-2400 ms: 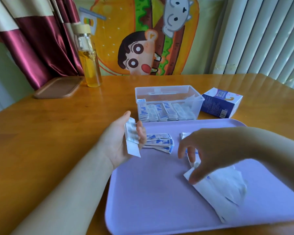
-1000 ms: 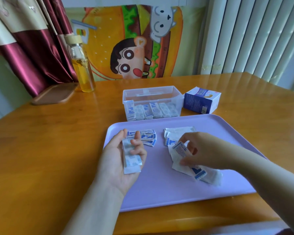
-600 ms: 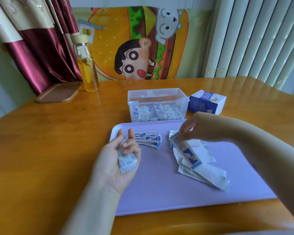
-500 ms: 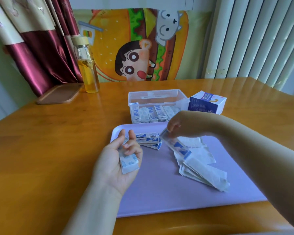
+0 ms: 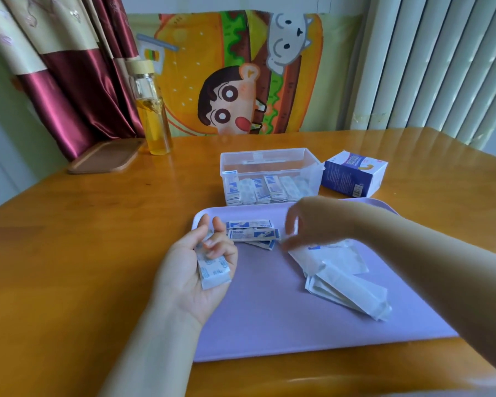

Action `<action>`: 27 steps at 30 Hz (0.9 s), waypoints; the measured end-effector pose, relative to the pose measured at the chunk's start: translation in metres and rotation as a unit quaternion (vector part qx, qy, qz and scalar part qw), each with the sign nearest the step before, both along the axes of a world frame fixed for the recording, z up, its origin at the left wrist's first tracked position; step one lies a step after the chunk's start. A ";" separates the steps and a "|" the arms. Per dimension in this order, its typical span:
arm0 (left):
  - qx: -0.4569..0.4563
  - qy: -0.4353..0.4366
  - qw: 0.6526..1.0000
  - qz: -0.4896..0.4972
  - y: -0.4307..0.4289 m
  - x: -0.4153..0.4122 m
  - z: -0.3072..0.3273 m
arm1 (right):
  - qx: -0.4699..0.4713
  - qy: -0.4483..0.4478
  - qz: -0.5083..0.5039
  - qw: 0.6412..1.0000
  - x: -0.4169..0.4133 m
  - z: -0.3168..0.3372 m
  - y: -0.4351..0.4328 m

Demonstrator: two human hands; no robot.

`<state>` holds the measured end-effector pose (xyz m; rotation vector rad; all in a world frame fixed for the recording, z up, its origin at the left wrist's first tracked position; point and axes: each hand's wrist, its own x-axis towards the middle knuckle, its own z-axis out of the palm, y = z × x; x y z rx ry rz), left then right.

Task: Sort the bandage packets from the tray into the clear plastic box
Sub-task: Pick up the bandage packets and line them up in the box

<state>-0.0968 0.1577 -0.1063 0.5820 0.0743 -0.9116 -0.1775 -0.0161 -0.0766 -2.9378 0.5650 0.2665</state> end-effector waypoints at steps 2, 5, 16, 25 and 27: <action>-0.022 0.060 0.998 0.012 -0.005 -0.003 0.000 | -0.017 0.057 -0.005 0.998 -0.010 -0.008 -0.001; -0.020 0.078 0.997 0.008 -0.012 -0.009 0.000 | 0.052 0.026 -0.025 0.998 -0.017 -0.014 -0.010; -0.018 0.075 0.997 0.015 -0.008 -0.006 0.008 | 0.052 0.008 -0.053 0.997 -0.022 -0.013 -0.009; -0.038 0.075 0.996 0.029 0.005 0.001 0.010 | 0.052 -0.106 -0.046 0.992 -0.027 0.000 -0.004; -0.040 0.073 0.996 0.029 0.003 0.000 0.013 | 0.077 -0.152 0.006 0.985 -0.021 -0.003 0.014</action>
